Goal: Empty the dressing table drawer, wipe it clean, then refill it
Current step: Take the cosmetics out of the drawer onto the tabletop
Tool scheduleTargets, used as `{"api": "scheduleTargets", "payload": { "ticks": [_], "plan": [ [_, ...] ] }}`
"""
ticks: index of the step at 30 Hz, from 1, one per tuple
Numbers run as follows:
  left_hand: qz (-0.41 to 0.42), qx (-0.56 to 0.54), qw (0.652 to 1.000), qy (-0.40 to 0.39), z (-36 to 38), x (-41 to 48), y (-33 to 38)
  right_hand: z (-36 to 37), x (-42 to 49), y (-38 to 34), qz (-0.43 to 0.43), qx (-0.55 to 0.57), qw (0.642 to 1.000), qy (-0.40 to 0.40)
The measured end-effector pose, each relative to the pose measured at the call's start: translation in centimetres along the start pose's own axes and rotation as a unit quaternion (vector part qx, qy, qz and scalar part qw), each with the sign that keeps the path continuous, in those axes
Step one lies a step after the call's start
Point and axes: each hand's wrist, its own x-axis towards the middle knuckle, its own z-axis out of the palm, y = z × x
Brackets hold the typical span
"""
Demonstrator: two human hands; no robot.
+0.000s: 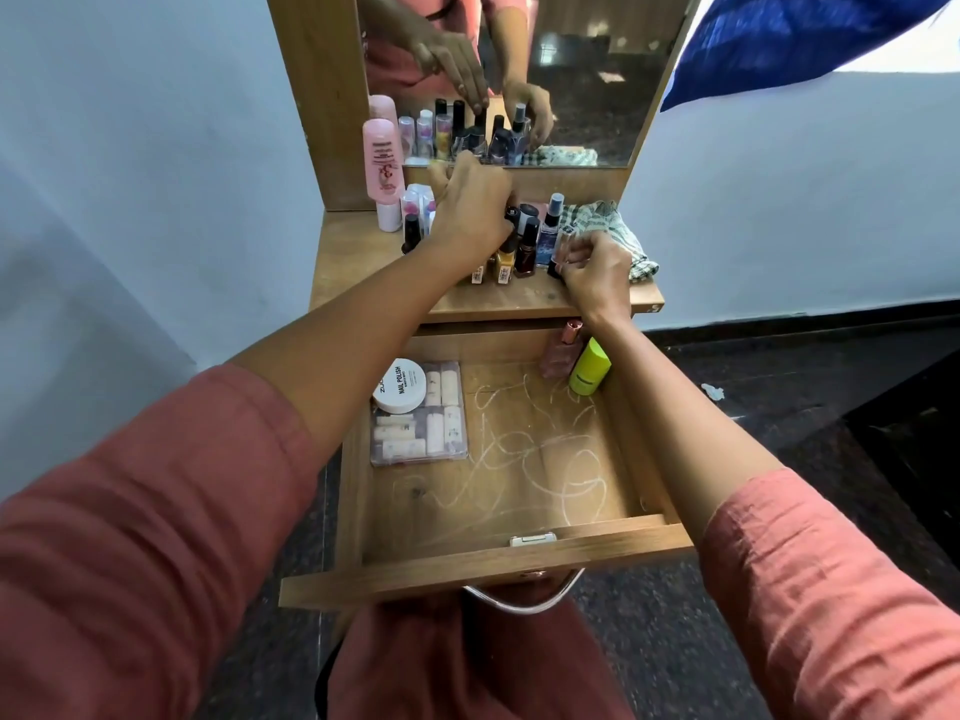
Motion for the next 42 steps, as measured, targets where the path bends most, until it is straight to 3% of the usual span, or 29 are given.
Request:
{"api": "scheduleTargets", "payload": {
  "ticks": [6,13,20,25,33,42],
  "plan": [
    [0.008,-0.042,0.997,0.062,0.2,-1.1,0.0,-1.1,-0.8,0.5,-0.004,0.005,1.000,0.023],
    [0.041,-0.150,0.984,0.082,2.2,-5.3,0.7,-3.0,-3.7,2.0,-0.010,0.007,0.999,0.041],
    [-0.009,-0.227,0.974,-0.005,7.5,-8.8,1.2,-3.1,-7.0,5.3,0.072,-0.009,0.996,0.044],
    [-0.068,-0.257,0.962,-0.068,11.0,-9.5,1.8,-1.9,-7.9,6.3,0.069,-0.049,0.996,0.012],
    [-0.078,-0.257,0.959,-0.090,13.4,-9.0,3.4,-0.8,-7.2,7.0,0.085,-0.119,0.989,-0.017],
    [-0.103,-0.269,0.953,-0.098,14.1,-8.2,4.4,-0.4,-7.6,7.3,0.041,-0.183,0.982,-0.032]
  ]
}}
